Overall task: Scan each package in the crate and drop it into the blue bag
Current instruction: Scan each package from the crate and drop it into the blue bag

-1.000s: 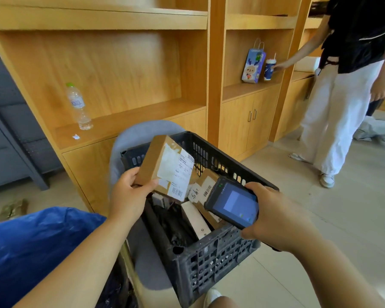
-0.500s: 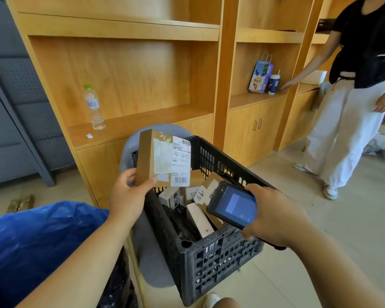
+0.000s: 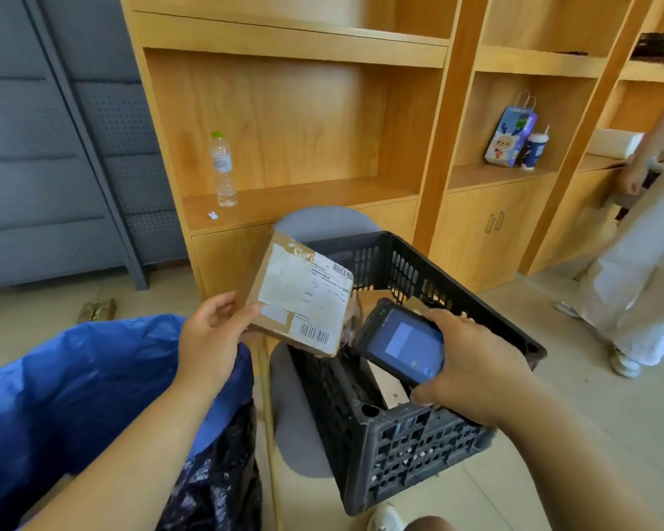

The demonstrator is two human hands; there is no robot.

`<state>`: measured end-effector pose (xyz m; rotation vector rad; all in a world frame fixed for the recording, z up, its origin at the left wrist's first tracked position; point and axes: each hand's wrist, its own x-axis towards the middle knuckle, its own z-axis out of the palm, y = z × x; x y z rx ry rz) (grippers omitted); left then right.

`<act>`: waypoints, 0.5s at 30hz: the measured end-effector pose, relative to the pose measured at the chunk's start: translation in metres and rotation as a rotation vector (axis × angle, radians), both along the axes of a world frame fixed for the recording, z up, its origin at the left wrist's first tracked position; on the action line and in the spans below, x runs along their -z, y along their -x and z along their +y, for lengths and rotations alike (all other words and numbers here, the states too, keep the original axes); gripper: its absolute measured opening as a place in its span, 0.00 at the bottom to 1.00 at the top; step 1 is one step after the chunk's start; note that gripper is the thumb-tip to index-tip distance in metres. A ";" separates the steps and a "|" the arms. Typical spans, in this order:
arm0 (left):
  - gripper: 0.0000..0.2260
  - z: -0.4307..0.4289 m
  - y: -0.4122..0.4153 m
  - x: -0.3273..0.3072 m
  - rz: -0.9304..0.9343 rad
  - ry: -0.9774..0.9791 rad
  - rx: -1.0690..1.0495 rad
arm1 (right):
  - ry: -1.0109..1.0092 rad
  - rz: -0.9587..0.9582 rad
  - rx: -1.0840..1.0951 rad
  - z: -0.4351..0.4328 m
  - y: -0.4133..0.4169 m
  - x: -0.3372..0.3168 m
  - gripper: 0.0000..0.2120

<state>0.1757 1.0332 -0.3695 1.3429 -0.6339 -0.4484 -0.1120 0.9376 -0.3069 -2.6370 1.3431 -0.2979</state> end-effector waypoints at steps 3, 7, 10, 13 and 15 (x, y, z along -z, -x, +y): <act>0.08 0.042 -0.034 0.015 -0.027 -0.040 -0.102 | -0.038 -0.016 -0.101 0.008 -0.030 0.004 0.38; 0.14 0.102 -0.076 0.038 -0.078 -0.257 -0.365 | -0.062 -0.019 -0.193 0.023 -0.069 0.007 0.38; 0.16 0.137 -0.097 0.046 -0.213 -0.440 -0.573 | -0.064 -0.011 -0.243 0.034 -0.092 0.010 0.38; 0.14 0.153 -0.107 0.054 -0.318 -0.619 -0.508 | -0.073 0.008 -0.275 0.040 -0.104 0.014 0.40; 0.14 0.156 -0.109 0.062 -0.339 -0.793 -0.420 | -0.068 0.035 -0.276 0.041 -0.108 0.016 0.40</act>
